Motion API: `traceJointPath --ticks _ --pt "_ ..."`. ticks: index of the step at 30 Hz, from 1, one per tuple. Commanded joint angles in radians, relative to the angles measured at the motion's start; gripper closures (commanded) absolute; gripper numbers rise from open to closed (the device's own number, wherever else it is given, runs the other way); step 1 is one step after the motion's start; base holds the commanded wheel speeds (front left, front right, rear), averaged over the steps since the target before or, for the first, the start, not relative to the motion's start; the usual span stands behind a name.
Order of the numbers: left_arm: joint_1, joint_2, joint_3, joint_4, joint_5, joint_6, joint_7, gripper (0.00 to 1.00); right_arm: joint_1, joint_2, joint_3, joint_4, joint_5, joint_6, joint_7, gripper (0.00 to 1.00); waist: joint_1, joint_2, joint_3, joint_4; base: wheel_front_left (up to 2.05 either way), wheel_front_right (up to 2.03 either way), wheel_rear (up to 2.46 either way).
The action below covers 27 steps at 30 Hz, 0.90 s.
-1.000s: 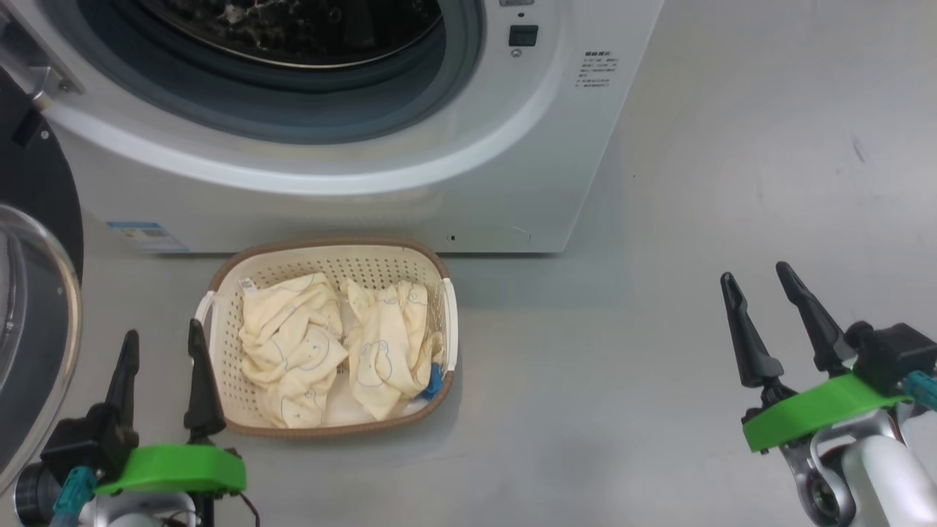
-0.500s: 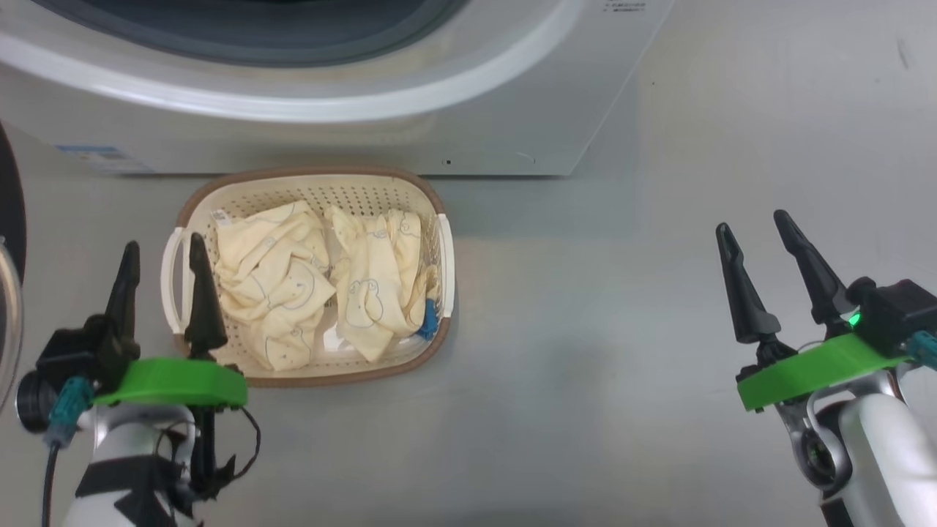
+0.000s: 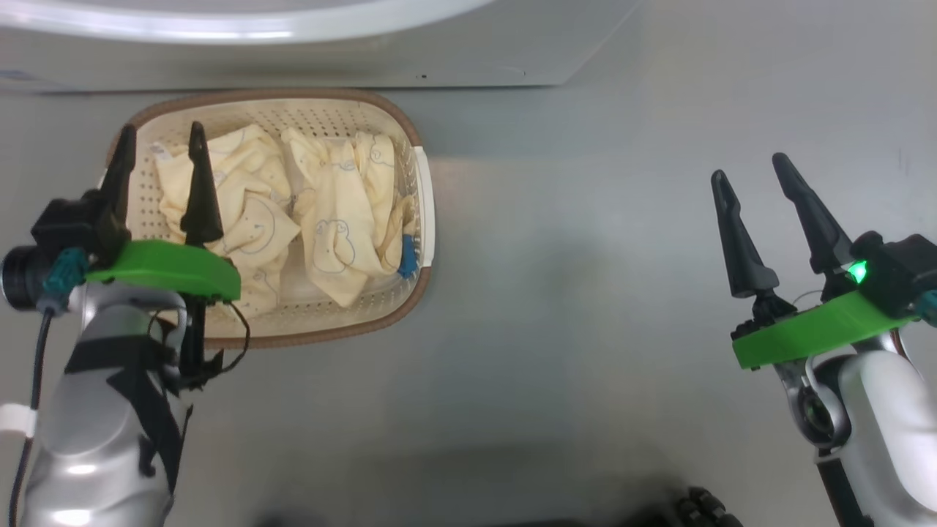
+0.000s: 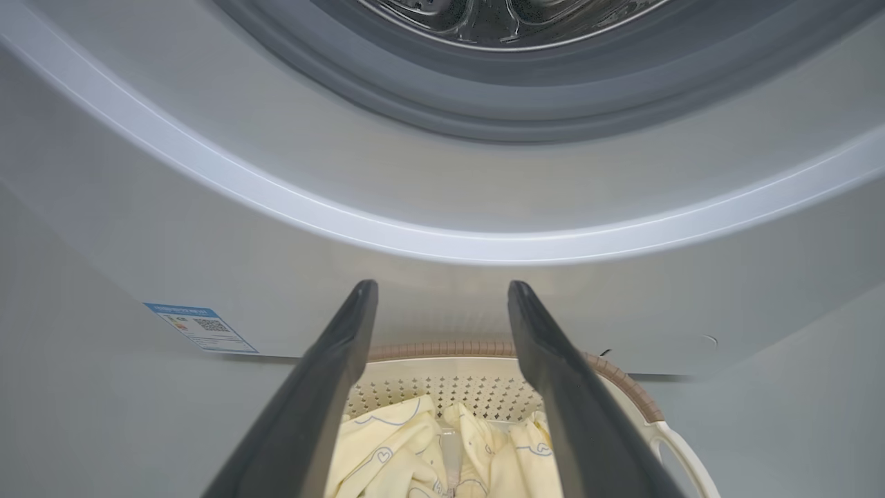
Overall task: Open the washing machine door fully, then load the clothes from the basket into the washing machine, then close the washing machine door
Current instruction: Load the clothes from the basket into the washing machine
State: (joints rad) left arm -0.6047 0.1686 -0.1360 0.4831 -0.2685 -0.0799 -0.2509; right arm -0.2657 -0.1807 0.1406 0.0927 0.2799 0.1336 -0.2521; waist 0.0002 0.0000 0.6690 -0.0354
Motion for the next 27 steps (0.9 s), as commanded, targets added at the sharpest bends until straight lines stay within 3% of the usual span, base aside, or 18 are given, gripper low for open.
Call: traceJointPath --ticks 1,16,27 --pt "-0.028 0.039 0.027 0.0 0.007 -0.007 -0.01 0.0 -0.001 -0.003 0.018 -0.036 -0.008 -0.003 -0.01 0.0 -0.0002 0.0 0.051 -0.015 0.0 0.0 0.0" --pt "-0.198 0.069 0.012 0.276 0.022 -0.033 -0.011 0.0 -0.039 0.014 0.021 -0.062 -0.019 -0.003 -0.01 0.0 -0.0002 0.0 0.189 -0.041 0.0 0.0 0.0" --pt "-0.321 0.078 -0.068 0.543 0.04 -0.047 0.021 0.0 -0.061 0.026 0.033 -0.064 -0.021 -0.003 -0.01 0.0 -0.0002 0.0 0.264 -0.053 0.0 0.0 0.0"
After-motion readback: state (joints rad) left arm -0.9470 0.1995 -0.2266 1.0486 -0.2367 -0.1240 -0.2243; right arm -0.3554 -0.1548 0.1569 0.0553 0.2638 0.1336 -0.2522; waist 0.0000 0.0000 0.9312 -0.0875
